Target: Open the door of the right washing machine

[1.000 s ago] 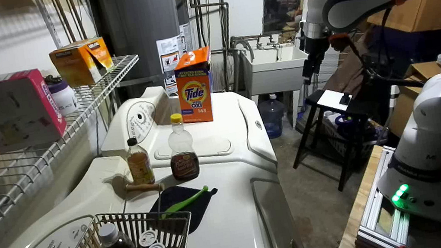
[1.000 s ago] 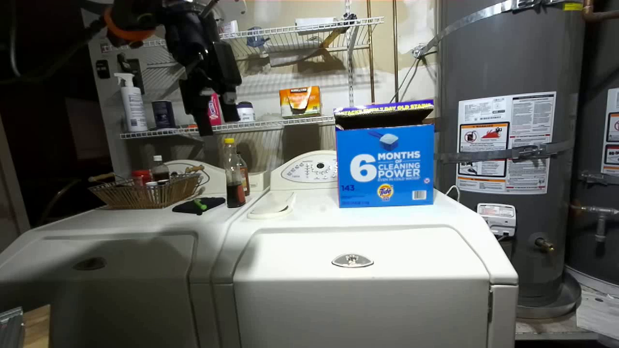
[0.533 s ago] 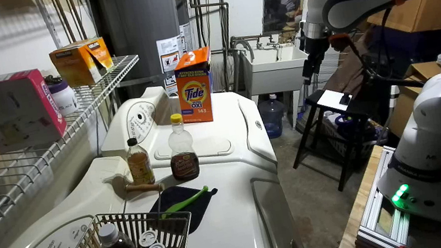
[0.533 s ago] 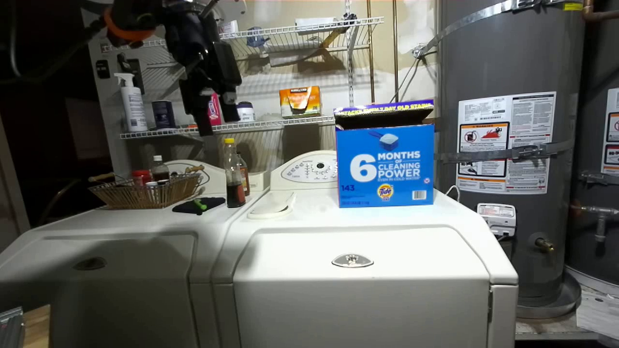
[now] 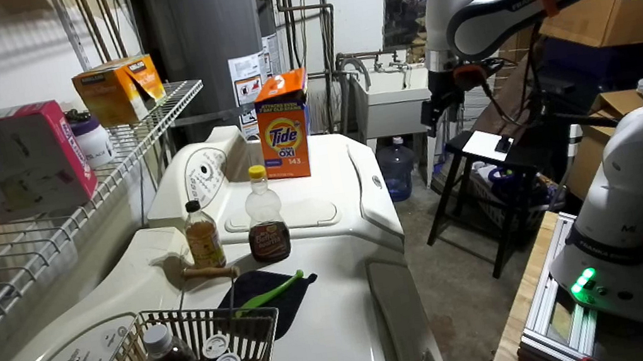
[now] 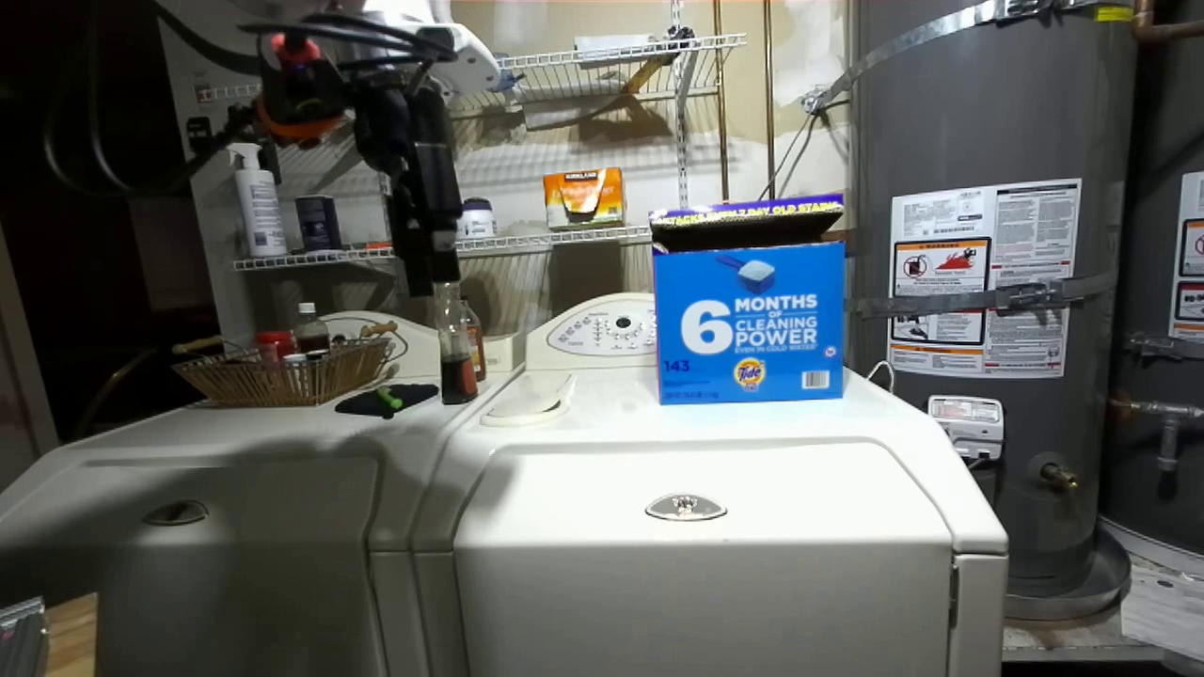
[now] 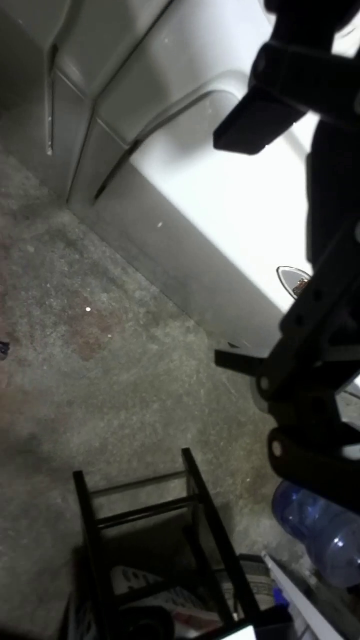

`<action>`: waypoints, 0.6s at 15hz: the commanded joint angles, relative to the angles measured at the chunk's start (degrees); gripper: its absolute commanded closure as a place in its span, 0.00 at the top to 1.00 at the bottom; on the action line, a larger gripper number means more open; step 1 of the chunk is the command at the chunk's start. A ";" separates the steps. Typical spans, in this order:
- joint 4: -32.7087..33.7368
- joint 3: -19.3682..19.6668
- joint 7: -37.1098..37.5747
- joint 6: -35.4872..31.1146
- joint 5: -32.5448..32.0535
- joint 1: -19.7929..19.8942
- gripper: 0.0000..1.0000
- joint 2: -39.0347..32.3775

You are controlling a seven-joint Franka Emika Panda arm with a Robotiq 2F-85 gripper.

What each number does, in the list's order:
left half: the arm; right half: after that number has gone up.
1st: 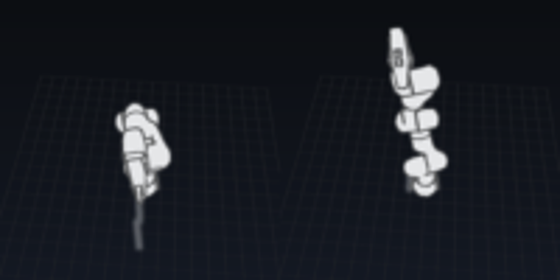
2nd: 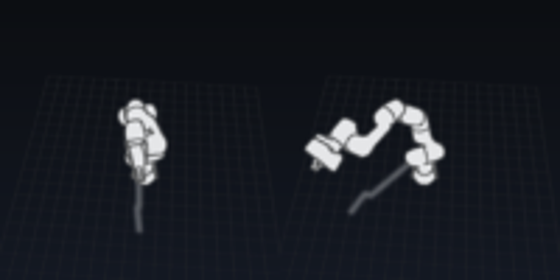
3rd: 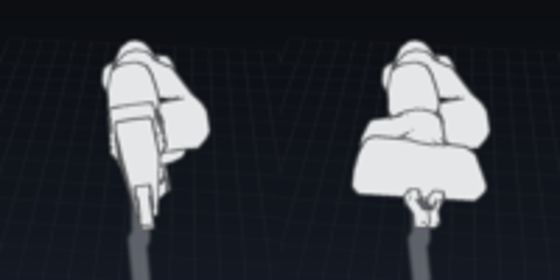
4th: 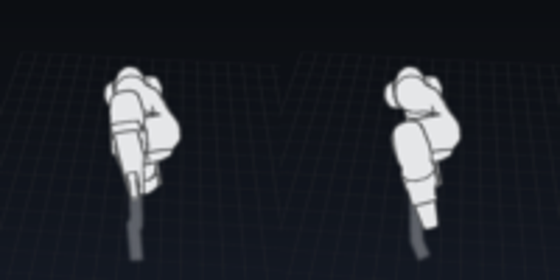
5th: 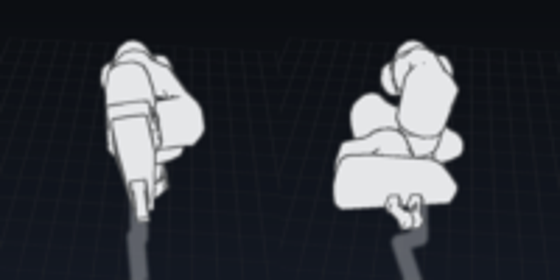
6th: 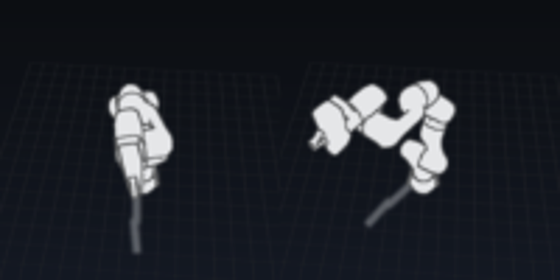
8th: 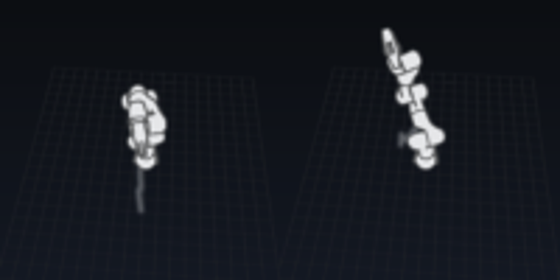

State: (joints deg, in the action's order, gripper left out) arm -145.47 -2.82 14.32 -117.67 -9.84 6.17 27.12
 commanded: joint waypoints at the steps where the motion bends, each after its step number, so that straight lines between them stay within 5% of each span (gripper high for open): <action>1: 7.03 -1.79 10.86 -1.62 3.17 0.03 1.00 -14.44; 9: 20.92 1.17 31.08 -11.55 7.92 -3.32 1.00 -39.76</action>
State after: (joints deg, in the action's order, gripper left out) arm -131.53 -3.77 38.16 -125.88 -3.06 5.03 -3.68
